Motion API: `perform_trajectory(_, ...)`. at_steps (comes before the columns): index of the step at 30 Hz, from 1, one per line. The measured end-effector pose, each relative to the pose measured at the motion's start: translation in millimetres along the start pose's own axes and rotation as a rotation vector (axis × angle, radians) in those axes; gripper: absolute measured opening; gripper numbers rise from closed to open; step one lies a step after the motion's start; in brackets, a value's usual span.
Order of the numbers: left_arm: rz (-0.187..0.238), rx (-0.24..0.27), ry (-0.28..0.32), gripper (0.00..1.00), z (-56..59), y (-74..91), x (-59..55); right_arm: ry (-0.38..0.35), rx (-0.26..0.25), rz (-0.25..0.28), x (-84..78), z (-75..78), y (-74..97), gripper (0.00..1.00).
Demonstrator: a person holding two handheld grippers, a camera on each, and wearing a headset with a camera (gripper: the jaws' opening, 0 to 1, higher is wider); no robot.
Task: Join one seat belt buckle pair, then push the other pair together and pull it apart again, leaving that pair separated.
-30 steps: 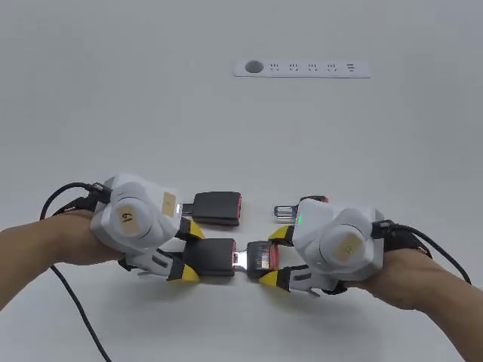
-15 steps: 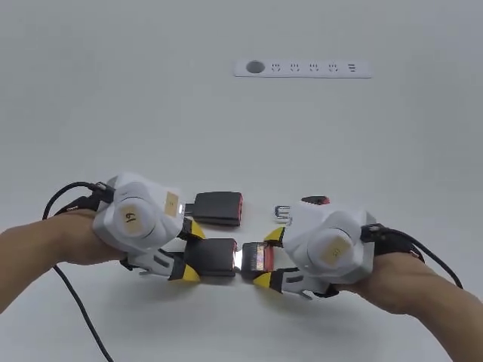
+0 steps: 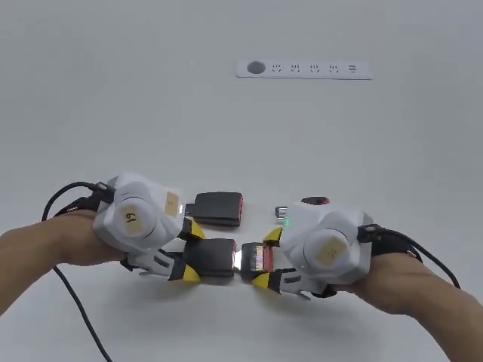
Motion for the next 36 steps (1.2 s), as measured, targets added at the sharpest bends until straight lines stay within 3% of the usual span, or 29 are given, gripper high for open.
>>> perform_trajectory(5, 0.007, -0.001, 0.001, 0.32, 1.1, 0.8, 0.0, 0.049, 0.008, -0.004, -2.8, 2.8, 1.9, 0.29)
perform_trajectory(10, 0.003, -0.006, -0.005, 0.32, 0.7, 1.3, 0.1, 0.042, 0.026, 0.028, -6.2, 6.9, 4.8, 0.29)
perform_trajectory(16, -0.050, -0.003, -0.044, 0.32, 2.5, 0.1, 6.0, 0.032, 0.011, -0.004, -4.5, 4.9, 1.1, 0.29)
perform_trajectory(21, -0.027, -0.010, -0.030, 0.32, 0.7, 1.6, 1.1, 0.050, 0.036, 0.035, -11.1, 10.0, 2.1, 0.29)
perform_trajectory(26, -0.031, -0.009, -0.026, 0.32, -1.5, 1.3, 1.3, 0.074, 0.039, 0.017, -8.9, 7.6, -0.2, 0.29)
perform_trajectory(32, -0.017, -0.012, -0.022, 0.33, -2.0, 1.7, -0.7, 0.067, 0.057, 0.040, -10.7, 11.7, 0.7, 0.29)
perform_trajectory(36, -0.065, -0.016, -0.053, 0.33, -3.0, 1.6, 5.4, 0.076, 0.051, 0.013, -6.7, 11.5, -1.5, 0.29)
Point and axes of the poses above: the centre of the closed fingertips' face, and the gripper's own axes: y roughly backward along the fingers, z roughly to its right, x roughly out of its top, the point moved 9 cm from there along y, roughly backward along the fingers, and after that the axes turned 13 degrees about x, right-handed, at the moved point
